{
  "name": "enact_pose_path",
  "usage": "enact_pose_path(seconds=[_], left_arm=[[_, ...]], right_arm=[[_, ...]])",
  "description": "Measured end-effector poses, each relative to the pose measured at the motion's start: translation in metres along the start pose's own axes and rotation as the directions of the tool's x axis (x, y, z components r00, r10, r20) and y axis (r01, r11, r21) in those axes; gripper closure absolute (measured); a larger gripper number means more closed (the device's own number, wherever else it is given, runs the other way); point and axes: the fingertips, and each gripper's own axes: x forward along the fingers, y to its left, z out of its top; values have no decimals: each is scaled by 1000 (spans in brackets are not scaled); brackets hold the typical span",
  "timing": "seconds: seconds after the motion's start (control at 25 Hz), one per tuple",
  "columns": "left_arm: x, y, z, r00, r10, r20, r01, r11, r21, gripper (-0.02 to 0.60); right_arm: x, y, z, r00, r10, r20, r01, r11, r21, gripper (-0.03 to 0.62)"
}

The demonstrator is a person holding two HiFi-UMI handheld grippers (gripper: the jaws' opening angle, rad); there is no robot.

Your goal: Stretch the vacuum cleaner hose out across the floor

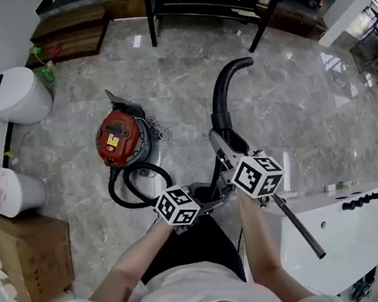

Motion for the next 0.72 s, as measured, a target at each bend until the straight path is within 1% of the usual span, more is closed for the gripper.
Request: enact_pose_path(seconds=[0.12,0.28,0.56,0.72], left_arm=[[-8,-14,3,1000,-4,13,4,1000,25,416],[-16,-25,1,999,2,32,-3,999,34,416],[-30,-34,-15,1000,2,26,-3,999,47,416],[-34,-36,-19,1000,-3,28,1,998,59,416]], right_arm=[[-12,17,6,1000,7,27,-7,1000,-18,385],[-21,34,6,999,24,48,-23,1000,-15,384],[-31,48,-7,997,25,77,-26,1000,5,385],[-33,54,-10,996,25,81,-25,1000,-4,385]])
